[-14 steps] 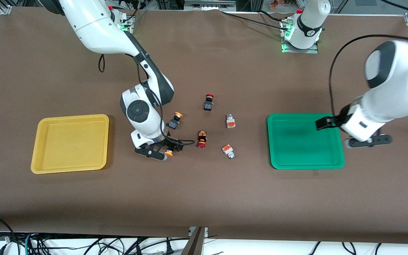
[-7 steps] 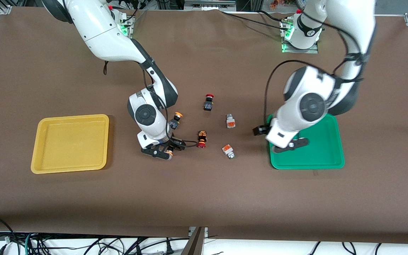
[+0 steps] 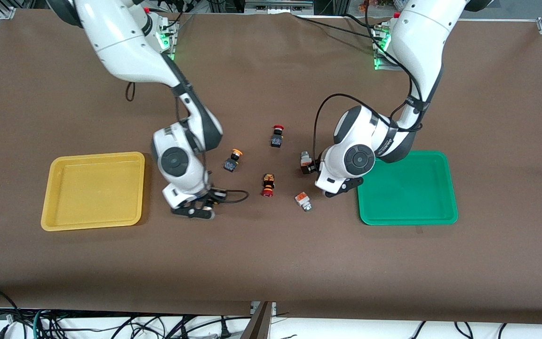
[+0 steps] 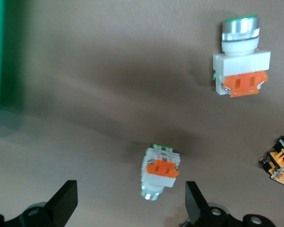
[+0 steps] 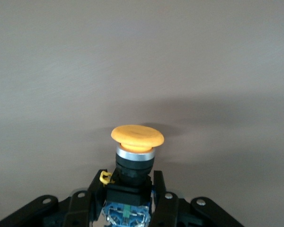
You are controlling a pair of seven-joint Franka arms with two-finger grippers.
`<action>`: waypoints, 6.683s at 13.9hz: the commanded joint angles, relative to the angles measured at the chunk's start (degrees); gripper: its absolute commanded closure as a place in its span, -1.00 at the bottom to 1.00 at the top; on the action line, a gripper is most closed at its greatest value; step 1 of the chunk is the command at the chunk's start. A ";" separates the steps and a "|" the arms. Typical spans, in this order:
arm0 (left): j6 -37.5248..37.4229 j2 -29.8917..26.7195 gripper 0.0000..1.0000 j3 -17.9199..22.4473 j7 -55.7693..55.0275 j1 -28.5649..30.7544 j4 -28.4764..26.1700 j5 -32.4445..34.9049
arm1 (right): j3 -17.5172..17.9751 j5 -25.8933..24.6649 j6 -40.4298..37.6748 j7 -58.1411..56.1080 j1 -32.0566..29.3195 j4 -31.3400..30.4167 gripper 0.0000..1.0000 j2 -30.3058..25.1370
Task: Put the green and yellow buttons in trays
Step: 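Carry the yellow button to the yellow tray while the left gripper grasps, then release the yellow button in the tray while the left gripper lifts its button, then grasp a yellow button with the right gripper while the left gripper opens, then place the yellow button in the tray while the left gripper reaches another button, then retract the right arm while the left gripper grasps a green-capped button, then lower the green button into the green tray and open the left gripper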
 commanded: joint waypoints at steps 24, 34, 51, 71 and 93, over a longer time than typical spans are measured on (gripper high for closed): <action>0.51 2.98 1.00 1.55 4.14 -0.45 1.87 -0.93 | -3.37 5.77 -7.99 2.99 1.19 -12.14 -1.00 -11.52; -16.99 1.65 1.00 2.43 31.01 15.01 10.83 14.54 | -3.36 6.13 3.37 30.56 17.04 -12.92 -0.91 -4.30; -14.79 3.24 -1.00 -2.21 40.62 22.76 11.89 1.89 | -22.00 6.04 -9.91 -36.28 -0.16 -12.49 1.00 -8.26; 10.52 15.10 -0.75 -1.96 1.60 0.43 18.39 1.27 | -8.41 0.60 -45.33 -23.60 -8.77 7.84 -1.00 -27.03; -16.95 6.85 1.00 -1.88 31.72 17.55 17.60 5.05 | -2.92 0.24 -44.18 -23.49 -18.64 -0.97 -1.00 -40.77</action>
